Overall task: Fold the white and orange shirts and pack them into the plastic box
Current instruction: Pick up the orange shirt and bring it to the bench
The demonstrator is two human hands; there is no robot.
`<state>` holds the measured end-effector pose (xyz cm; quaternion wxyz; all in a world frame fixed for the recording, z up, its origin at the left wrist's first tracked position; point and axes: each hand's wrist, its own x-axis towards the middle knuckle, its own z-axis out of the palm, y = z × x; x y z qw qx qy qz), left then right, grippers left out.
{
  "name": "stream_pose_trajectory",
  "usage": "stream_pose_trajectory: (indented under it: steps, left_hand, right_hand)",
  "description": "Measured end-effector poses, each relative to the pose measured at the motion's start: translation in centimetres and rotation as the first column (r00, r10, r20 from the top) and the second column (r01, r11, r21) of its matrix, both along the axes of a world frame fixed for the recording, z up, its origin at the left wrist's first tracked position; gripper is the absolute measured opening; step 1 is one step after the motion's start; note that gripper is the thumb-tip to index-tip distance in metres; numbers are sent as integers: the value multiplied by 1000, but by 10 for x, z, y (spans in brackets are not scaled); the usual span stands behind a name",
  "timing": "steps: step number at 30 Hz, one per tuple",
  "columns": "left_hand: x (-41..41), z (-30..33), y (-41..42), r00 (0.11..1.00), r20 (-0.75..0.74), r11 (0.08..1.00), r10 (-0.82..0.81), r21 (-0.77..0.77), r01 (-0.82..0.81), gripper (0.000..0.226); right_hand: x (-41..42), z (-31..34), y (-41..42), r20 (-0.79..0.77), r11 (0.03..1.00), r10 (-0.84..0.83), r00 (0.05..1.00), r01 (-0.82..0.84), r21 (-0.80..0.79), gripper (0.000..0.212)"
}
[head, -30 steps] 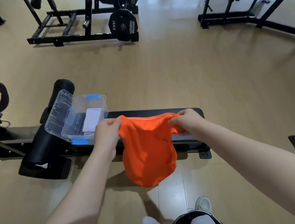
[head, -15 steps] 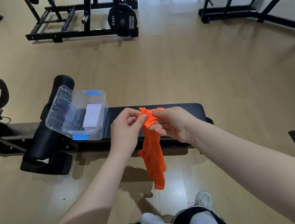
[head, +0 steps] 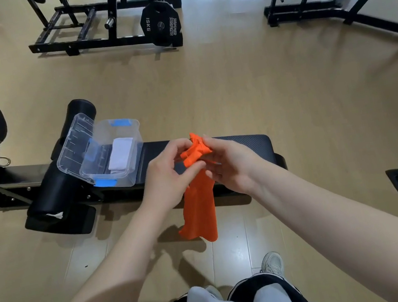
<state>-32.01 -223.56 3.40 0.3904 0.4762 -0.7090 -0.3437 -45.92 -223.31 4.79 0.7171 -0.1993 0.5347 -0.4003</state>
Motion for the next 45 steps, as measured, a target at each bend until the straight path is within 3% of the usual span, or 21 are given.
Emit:
stream_pose_trajectory:
  steps: [3, 5, 7, 9, 11, 14, 17, 19, 22, 23, 25, 27, 31, 35, 39, 41, 43, 45]
  left_hand:
    - [6, 6, -6, 999, -29, 1000, 12, -18, -13, 31]
    - [11, 9, -8, 997, -76, 999, 0, 32, 3, 29]
    - [15, 11, -8, 989, -151, 994, -12, 108, 29, 23]
    - [20, 15, -10, 979, -204, 984, -30, 166, 65, 21]
    - [24, 17, -12, 970, -241, 978, -28, 194, 77, 21]
    - [27, 21, -17, 952, -307, 976, -19, 201, 84, 12]
    - [30, 25, -18, 944, -331, 980, 6, 192, 61, 9]
    - [33, 25, -20, 947, -316, 980, 48, 196, 16, 17]
    - [37, 22, -22, 942, -294, 969, 164, 228, -98, 23]
    - [38, 20, -22, 935, -297, 961, 196, 246, -123, 22]
    - [38, 17, -23, 927, -301, 947, 224, 290, -135, 21]
    - [34, 14, -22, 934, -289, 938, 210, 331, -108, 20]
    - [18, 18, -19, 951, -276, 938, 137, 346, -35, 19]
    - [-13, 28, -14, 956, -292, 924, 5, 367, 107, 19]
    - [-53, 32, -14, 938, -347, 903, 2, 404, 148, 18]
    - [-76, 33, -13, 942, -336, 899, 12, 416, 137, 18]
    - [-102, 33, -13, 943, -330, 895, 34, 429, 118, 19]
    - [-131, 34, -15, 943, -329, 890, 54, 444, 104, 18]
  right_hand:
    - [-4, 10, 4, 4, 995, 97, 995, -97, -12, 18]
    - [-9, 8, 4, -245, 981, 141, 959, -168, -95, 20]
    - [-16, 2, 5, -511, 953, 11, 859, -164, -254, 16]
    - [-23, -4, 3, -624, 874, -125, 771, -211, -437, 12]
    - [-24, -11, 1, -707, 761, -59, 705, -426, -489, 21]
    - [-16, -23, 0, -824, 588, 37, 565, -679, -440, 26]
    - [-11, -31, 2, -903, 533, 127, 410, -796, -287, 32]
    - [-12, -31, 4, -924, 505, 188, 332, -840, -199, 21]
    - [-19, -36, 3, -988, 484, -19, 152, -864, -142, 21]
    - [-23, -39, 2, -982, 505, -112, 149, -843, -186, 24]
    - [-35, -38, 2, -945, 554, -194, 264, -765, -328, 33]
    - [-49, -36, 1, -886, 579, -209, 414, -678, -453, 29]
    - [-77, -34, 0, -810, 647, -275, 518, -523, -555, 5]
    - [-101, -35, -3, -621, 815, -152, 769, -258, -519, 28]
    - [-131, -40, -3, -556, 854, -77, 828, -233, -465, 37]
    - [-149, -42, -4, -555, 871, -96, 826, -200, -449, 22]
    - [-173, -43, -5, -498, 906, -136, 856, -96, -413, 12]
    - [-199, -44, -7, -329, 939, -175, 928, 57, -338, 16]
